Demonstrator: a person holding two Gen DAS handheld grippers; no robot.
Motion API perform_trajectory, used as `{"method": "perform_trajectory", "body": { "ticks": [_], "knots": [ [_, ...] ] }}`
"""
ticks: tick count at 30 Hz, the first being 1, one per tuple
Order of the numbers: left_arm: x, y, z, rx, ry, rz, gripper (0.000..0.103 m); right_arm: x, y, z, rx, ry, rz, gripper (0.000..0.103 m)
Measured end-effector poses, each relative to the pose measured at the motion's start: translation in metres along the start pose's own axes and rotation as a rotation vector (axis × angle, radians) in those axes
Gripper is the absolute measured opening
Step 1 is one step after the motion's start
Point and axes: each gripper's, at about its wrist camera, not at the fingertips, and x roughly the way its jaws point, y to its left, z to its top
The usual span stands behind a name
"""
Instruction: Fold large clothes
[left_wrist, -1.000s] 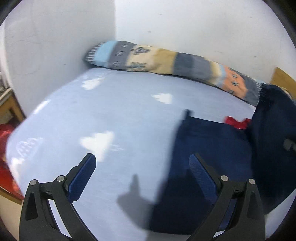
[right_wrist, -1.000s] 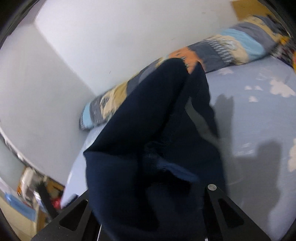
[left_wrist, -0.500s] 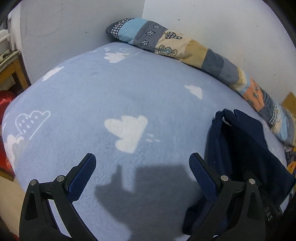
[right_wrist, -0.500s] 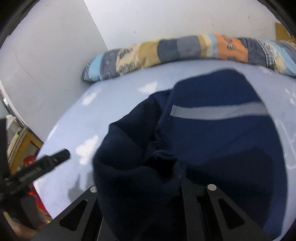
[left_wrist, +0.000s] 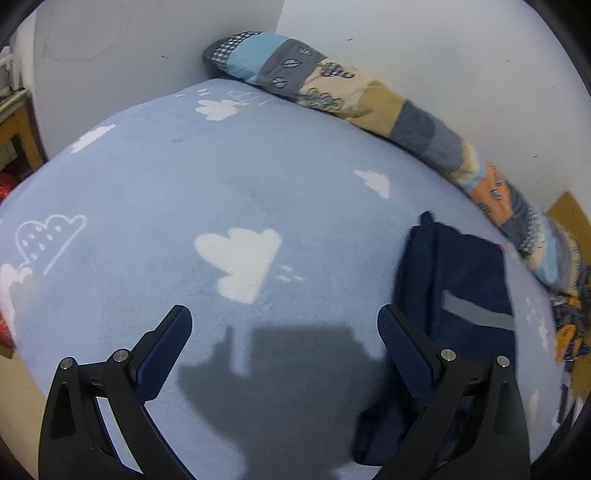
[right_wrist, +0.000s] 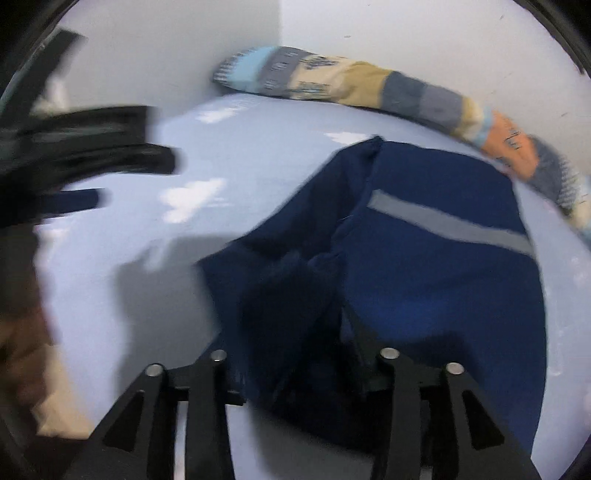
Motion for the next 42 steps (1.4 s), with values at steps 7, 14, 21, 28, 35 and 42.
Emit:
{"method": "perform_trajectory", "body": {
  "ticks": [7,14,21,28,35,42],
  "knots": [
    [-0.026,-0.044,-0.012,0.199,-0.070,-0.176,0.101,-0.096,-0.080,-0.034,0.210,-0.198,-0.005,0.044],
    [-0.034,-0.109,-0.047,0.473,-0.024,-0.399,0.101,-0.107,-0.147,-0.047,0.411,-0.186,-0.043,0.022],
    [0.035,-0.114,-0.069,0.548,0.214,-0.169,0.101,-0.035,-0.145,-0.078,0.264,0.013,-0.128,0.013],
    [0.021,-0.103,-0.061,0.510,0.171,-0.196,0.100,-0.043,-0.169,-0.076,0.381,0.016,-0.049,0.001],
    [0.003,-0.134,-0.034,0.404,0.024,-0.303,0.100,-0.069,-0.186,-0.001,0.369,-0.085,-0.018,0.011],
    [0.054,-0.145,-0.037,0.301,0.183,-0.145,0.100,-0.007,-0.231,0.096,0.407,-0.046,-0.046,0.023]
  ]
}}
